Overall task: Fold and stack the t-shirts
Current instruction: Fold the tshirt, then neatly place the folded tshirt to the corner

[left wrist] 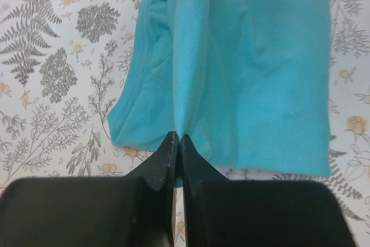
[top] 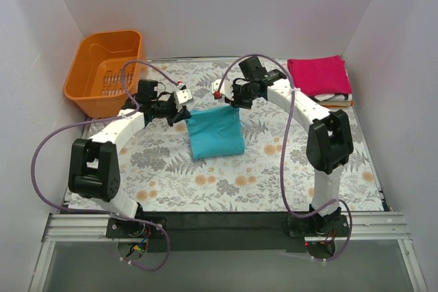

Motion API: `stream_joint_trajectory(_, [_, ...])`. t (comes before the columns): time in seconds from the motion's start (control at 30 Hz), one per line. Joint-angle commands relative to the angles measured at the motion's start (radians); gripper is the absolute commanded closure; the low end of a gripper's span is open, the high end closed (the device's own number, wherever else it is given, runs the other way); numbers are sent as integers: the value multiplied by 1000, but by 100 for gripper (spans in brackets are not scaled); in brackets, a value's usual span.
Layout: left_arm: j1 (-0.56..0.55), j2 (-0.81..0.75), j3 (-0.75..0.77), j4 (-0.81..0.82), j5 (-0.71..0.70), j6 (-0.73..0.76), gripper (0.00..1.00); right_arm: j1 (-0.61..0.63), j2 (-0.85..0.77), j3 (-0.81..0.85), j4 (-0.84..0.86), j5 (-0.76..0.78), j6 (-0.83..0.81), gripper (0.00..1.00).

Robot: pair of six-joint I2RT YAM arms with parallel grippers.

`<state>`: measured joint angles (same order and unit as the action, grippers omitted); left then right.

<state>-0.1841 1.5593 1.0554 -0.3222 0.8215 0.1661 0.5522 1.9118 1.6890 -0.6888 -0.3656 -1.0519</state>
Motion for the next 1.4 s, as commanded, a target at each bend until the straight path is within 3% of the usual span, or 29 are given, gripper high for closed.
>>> stream_joint_trajectory(0.0, [18,62,43,109,-42,-45,100,-21,88,99,3,-9,-40,99])
stream_joint_trajectory(0.2, [34,157,78,193,-70,-74,100,-37,202,219,14,-12,-25,99])
stream_joint_trajectory(0.53, [38,307,175,261,-104,-137,99,-54,265,213,135,28,-2,99])
stream_joint_trajectory(0.63, [38,380,231,259,-169,-221,82,-57,312,250,159,83,44,70])
stream_joint_trajectory(0.67, [38,390,245,258,-185,-253,77,-66,322,286,161,102,81,50])
stream_joint_trajectory(0.7, [40,398,262,258,-211,-287,68,-69,328,305,160,109,99,44])
stream_joint_trajectory(0.77, [41,390,304,256,-219,-387,61,-83,313,322,160,114,137,43])
stream_joint_trajectory(0.8, [41,366,308,256,-214,-408,50,-87,281,318,158,113,173,42])
stream_joint_trajectory(0.83, [41,352,317,253,-211,-437,46,-89,259,307,155,113,194,42])
stream_joint_trajectory(0.97, [38,288,367,108,-196,-533,43,-100,130,229,106,85,323,44])
stream_joint_trajectory(1.07, [9,176,289,52,-189,-487,42,-121,32,150,52,36,478,41])
stream_joint_trajectory(1.2, [-191,-49,79,51,-367,-205,43,-185,-77,36,17,-79,709,39])
stream_joint_trajectory(1.3, [-343,-148,-67,103,-490,-107,46,-236,-109,-11,20,-131,878,40])
stream_joint_trajectory(1.37, [-403,-142,-83,106,-537,-100,47,-265,-105,-40,9,-165,961,41])
